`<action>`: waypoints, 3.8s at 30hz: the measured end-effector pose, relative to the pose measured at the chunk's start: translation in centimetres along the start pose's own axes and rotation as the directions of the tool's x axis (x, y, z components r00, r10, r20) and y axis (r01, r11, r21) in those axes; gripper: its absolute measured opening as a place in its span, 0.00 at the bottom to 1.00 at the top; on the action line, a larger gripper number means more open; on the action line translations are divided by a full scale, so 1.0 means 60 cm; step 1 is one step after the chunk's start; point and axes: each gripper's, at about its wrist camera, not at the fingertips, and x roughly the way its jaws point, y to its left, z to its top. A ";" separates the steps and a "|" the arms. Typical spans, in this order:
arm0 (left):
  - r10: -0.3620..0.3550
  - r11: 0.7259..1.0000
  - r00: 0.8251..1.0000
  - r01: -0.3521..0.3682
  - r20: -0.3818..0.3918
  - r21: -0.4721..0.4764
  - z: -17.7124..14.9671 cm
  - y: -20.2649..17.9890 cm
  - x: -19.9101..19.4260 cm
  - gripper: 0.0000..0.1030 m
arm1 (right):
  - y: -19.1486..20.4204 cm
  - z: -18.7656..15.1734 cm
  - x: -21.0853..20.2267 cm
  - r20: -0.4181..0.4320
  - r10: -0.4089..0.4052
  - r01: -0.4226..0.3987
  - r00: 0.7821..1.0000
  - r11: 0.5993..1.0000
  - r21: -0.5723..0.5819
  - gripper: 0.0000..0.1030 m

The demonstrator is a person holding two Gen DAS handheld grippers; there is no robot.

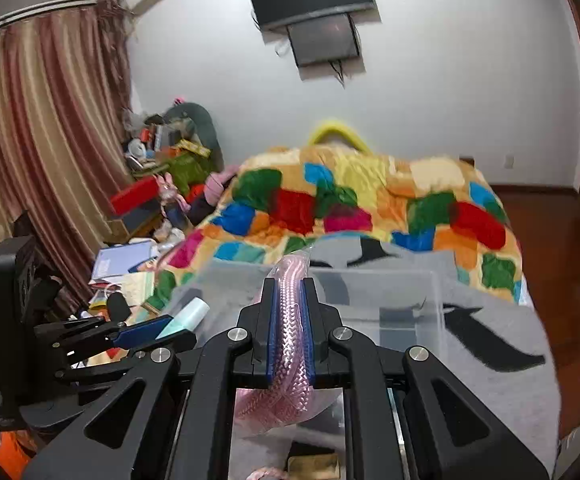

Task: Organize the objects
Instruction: 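Grasp the mint-green bottle with the left tool while the right tool grasps the bagged pink rope, then release the green bottle and pink rope bag into the clear box, then grasp the white tape roll with the left tool and drop it into the box, then grasp the pink-white rope toy with the left tool while the right tool grasps the ointment tube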

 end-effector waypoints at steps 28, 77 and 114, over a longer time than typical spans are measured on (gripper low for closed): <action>0.005 0.994 1.000 -0.008 0.026 0.113 -0.069 -0.055 -0.073 0.65 | -0.021 -0.115 -0.084 -0.112 -0.123 0.107 0.986 0.985 -0.138 0.49; -0.127 0.988 0.991 0.124 0.030 0.088 -0.113 -0.072 -0.091 0.24 | -0.023 -0.128 -0.099 -0.105 -0.021 0.013 0.994 0.997 -0.081 0.36; -0.113 0.984 0.993 0.114 -0.022 0.133 -0.106 -0.100 -0.068 0.50 | -0.031 -0.177 -0.132 -0.169 -0.055 0.026 0.984 0.985 -0.168 0.42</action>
